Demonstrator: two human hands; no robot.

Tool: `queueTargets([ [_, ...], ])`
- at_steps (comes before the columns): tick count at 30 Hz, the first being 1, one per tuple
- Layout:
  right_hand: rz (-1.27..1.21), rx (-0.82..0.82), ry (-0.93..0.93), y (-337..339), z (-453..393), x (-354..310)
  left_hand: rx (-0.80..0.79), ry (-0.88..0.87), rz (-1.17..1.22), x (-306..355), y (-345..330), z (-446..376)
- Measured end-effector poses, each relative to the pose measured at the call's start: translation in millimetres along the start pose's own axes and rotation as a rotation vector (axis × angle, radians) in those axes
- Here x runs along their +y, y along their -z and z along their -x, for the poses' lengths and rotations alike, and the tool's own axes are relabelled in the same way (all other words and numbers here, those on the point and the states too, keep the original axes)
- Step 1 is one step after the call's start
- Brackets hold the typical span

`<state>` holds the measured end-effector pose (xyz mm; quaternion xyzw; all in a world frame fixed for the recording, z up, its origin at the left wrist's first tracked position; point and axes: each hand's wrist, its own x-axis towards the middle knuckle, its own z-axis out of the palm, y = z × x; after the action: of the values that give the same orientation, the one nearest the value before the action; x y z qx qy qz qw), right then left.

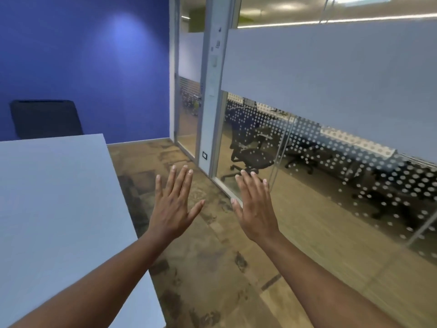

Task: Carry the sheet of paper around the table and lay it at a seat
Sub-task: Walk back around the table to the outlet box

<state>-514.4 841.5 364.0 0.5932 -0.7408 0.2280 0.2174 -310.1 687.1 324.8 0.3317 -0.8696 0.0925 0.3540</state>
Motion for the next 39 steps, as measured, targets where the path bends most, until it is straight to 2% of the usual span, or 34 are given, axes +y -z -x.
queueTargets([
  [7,-0.033,-0.022,0.017,-50.1,-54.6,67.1,-0.031,0.074,-0.074,1.6,-61.8,-46.1],
  [20,0.023,-0.097,0.145,-189.3,-229.0,172.2,0.013,0.185,-0.072,-35.1,-244.6,-177.3],
  [23,-0.023,-0.124,0.147,-226.2,-266.9,174.0,-0.025,0.223,-0.079,-56.4,-264.0,-203.0],
  [27,-0.068,-0.127,0.244,-283.8,-317.3,163.6,-0.02,0.27,-0.126,-97.5,-285.4,-224.3],
  [34,-0.239,-0.113,0.409,-396.0,-424.7,132.1,-0.052,0.42,-0.341,-195.7,-326.7,-251.3],
  [39,-0.386,-0.143,0.53,-464.7,-501.8,98.9,-0.077,0.589,-0.482,-250.2,-342.2,-263.4],
])
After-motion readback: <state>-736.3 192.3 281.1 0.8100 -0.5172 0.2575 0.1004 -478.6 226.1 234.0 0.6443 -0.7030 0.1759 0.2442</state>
